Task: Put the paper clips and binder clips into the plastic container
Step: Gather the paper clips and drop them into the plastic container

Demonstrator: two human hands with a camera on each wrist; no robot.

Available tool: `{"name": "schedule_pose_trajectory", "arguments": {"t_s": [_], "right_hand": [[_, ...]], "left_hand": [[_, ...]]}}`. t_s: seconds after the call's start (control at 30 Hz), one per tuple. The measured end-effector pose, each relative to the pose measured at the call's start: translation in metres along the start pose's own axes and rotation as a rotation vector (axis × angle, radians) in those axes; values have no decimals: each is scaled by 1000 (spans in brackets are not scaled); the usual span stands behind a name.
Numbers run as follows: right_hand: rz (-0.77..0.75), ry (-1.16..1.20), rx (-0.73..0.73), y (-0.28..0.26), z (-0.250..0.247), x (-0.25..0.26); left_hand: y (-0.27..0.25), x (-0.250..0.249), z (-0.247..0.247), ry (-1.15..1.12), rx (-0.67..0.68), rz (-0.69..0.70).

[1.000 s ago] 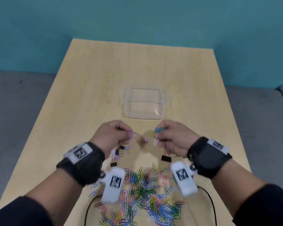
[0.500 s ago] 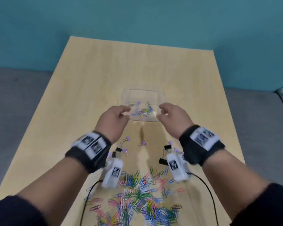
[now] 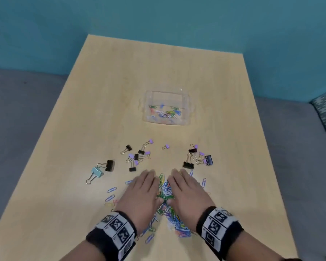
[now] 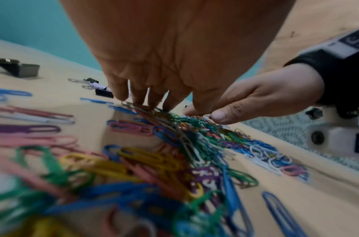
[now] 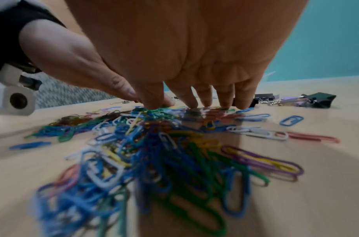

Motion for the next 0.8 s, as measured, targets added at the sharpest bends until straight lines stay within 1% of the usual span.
{"name": "schedule_pose_trajectory", "arguments": {"t_s": [0.03,0.1,0.13,0.17,0.2,0.23,0.27,0.33,0.43,0.5,0.53,0.6,0.67,0.73,0.8], "right_hand": [[6,-5,24,-4,2,4],[-23,-4,36,-17,4,7],[-34,21,12,-24,2,7],[-15,68,-33,-28,-2,2],[34,121,-77,-30,-6,-7],[95,157,-98,-27,-9,-18],[147,159,-105,-26,-10,-25],[173,126,-91,-21,-8,-26],[99,103,-26,-21,5,-4],[51,143,14,-33,11,6],[34,174,-5,-43,10,7],[-10,184,-128,-66,5,5],[-57,176,-217,-88,8,4],[-130,167,-166,-101,24,14],[-162,173,-99,-98,38,26]], "left_hand": [[-4,-1,0,11,9,8],[-24,4,-1,-7,-16,-6],[-36,13,-2,-39,-45,-56],[-48,26,-3,-83,-80,-141],[-59,39,-1,-117,-112,-235],[-64,51,4,-139,-114,-310],[-68,56,8,-129,-106,-343],[-65,49,19,-102,-53,-295],[-56,20,18,-143,-94,-153],[-58,9,15,-239,-80,-70],[-63,10,13,-282,-85,-55],[-80,16,0,-321,-175,-31],[-96,22,2,-334,-181,-22],[-104,16,12,-362,-105,20],[-101,4,18,-392,-128,76]]}}
Point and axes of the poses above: each hand's wrist, its own y-axis towards the middle knuckle, its own z-axis out of the palm, x = y × z, the point moved 7 cm from there along y, towards the middle knuckle, and after that the axes turned 8 degrees about y, right-handed, at the moved point
